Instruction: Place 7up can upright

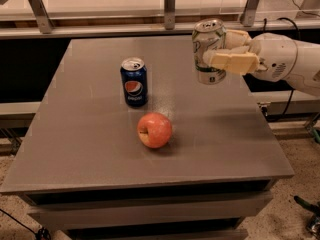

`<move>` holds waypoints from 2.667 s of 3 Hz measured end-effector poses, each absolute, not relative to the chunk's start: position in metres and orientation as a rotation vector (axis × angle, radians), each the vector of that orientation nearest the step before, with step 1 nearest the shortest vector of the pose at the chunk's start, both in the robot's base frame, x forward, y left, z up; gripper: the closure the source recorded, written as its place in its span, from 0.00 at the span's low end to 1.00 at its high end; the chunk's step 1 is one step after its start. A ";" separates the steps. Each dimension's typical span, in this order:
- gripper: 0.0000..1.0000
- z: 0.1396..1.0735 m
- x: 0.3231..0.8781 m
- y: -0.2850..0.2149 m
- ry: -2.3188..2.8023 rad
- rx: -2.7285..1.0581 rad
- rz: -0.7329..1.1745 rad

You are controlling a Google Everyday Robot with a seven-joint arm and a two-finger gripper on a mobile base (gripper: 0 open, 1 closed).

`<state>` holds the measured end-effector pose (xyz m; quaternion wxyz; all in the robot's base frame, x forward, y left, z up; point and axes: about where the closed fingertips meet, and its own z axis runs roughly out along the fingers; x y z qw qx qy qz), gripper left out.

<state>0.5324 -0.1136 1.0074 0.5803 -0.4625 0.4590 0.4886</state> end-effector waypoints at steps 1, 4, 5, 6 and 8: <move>1.00 0.993 0.533 -0.124 1.071 -1.078 1.127; 1.00 0.941 0.530 -0.152 1.026 -1.035 1.137; 1.00 0.927 0.529 -0.157 1.025 -1.025 1.143; 1.00 0.914 0.527 -0.159 1.020 -1.015 1.156; 0.59 0.899 0.525 -0.162 1.012 -0.988 1.170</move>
Offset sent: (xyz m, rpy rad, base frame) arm 0.0002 -0.0436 -0.0512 0.0537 -0.0363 -0.0341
